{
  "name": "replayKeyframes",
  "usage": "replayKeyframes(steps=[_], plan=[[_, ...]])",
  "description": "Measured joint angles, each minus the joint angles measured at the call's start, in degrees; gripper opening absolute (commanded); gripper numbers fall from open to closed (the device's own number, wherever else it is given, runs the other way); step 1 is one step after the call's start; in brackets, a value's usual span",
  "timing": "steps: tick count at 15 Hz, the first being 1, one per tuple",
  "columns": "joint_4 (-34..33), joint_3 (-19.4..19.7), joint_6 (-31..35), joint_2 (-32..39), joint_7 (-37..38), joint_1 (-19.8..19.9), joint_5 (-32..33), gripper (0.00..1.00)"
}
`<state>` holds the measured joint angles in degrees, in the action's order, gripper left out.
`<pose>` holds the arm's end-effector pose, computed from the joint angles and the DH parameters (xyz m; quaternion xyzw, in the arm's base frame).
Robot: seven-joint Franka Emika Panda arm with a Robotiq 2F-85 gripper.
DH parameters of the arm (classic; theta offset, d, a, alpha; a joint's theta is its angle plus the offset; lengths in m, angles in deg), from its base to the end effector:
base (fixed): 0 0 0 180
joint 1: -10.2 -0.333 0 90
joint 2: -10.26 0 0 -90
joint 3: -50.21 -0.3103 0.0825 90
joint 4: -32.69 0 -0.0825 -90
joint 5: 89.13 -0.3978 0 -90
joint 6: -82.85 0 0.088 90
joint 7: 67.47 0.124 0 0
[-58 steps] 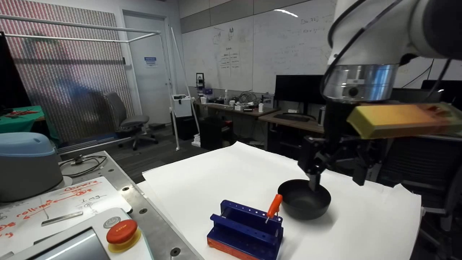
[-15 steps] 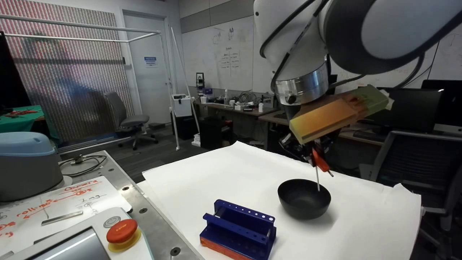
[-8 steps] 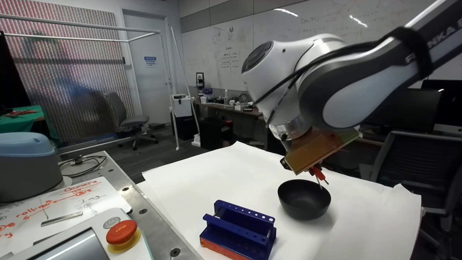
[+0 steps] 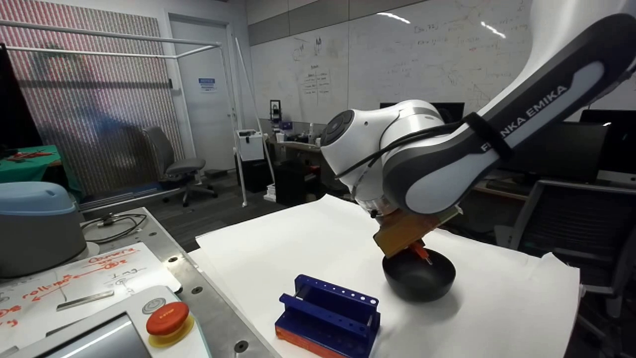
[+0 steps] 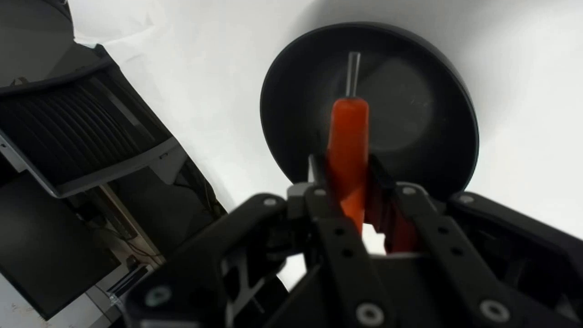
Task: Pick up the orange object and put it in the black bowl.
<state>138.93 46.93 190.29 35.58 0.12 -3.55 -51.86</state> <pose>0.5918 0.1219 0.2400 0.9085 -0.2553 0.0339 0.3292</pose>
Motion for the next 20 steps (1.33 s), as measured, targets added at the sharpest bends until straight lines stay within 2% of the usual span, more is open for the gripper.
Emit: replayKeyframes(steps=[1,3,4,10,15,20], plan=[[-0.83,0.27,0.06,1.11,-0.1,0.0,0.0,0.51],[-2.39,0.77,0.08,3.03,-0.28,0.0,0.0,0.49],[-3.0,0.95,0.08,3.76,-0.35,0.0,0.0,0.54],[-4.27,1.28,1.61,5.19,-1.81,0.02,-0.62,1.0],[0.12,-0.72,11.73,1.65,-11.07,0.4,-6.39,1.0],[9.02,-3.38,17.12,-7.8,-24.62,0.49,-15.53,1.0]])
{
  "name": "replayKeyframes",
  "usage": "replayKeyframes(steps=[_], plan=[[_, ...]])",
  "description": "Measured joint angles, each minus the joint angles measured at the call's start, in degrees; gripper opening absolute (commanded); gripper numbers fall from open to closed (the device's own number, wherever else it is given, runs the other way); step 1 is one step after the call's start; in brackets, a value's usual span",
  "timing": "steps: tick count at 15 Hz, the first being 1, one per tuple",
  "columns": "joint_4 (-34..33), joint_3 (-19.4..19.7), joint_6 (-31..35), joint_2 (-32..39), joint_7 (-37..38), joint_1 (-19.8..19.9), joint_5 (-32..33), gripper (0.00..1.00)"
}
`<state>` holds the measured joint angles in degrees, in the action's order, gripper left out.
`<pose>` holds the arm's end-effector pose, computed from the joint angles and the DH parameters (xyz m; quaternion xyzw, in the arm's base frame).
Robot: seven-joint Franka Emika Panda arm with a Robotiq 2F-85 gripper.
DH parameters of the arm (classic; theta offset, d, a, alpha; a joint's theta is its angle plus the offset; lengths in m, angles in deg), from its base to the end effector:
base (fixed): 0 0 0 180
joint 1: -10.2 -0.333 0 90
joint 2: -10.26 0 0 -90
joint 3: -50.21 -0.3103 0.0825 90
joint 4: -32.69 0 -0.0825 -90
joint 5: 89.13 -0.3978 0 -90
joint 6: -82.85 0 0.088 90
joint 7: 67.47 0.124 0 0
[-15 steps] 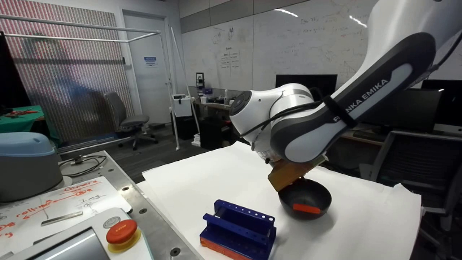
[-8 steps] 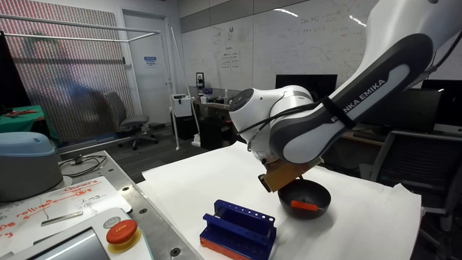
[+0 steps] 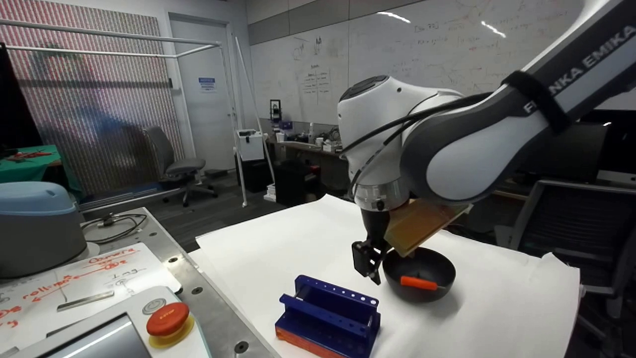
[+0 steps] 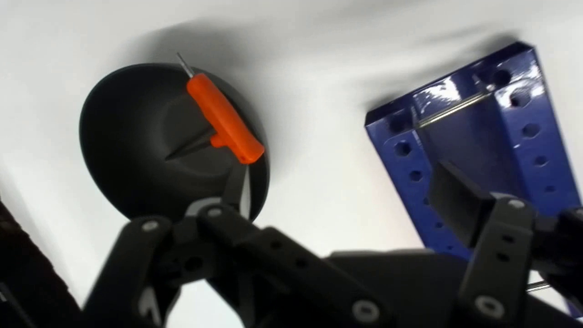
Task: Pick up the orange object and put it in the black bowl.
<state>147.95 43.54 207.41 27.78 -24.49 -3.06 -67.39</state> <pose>0.5634 0.1830 0.2624 0.9858 -0.0824 0.0101 0.1462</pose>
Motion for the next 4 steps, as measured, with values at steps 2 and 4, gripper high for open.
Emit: replayKeyframes(steps=[2,4], plan=[[3.11,-0.89,0.42,-3.96,-7.31,0.26,-4.97,1.0],[5.63,-1.43,0.41,-7.32,-13.88,0.62,-9.68,1.0]])
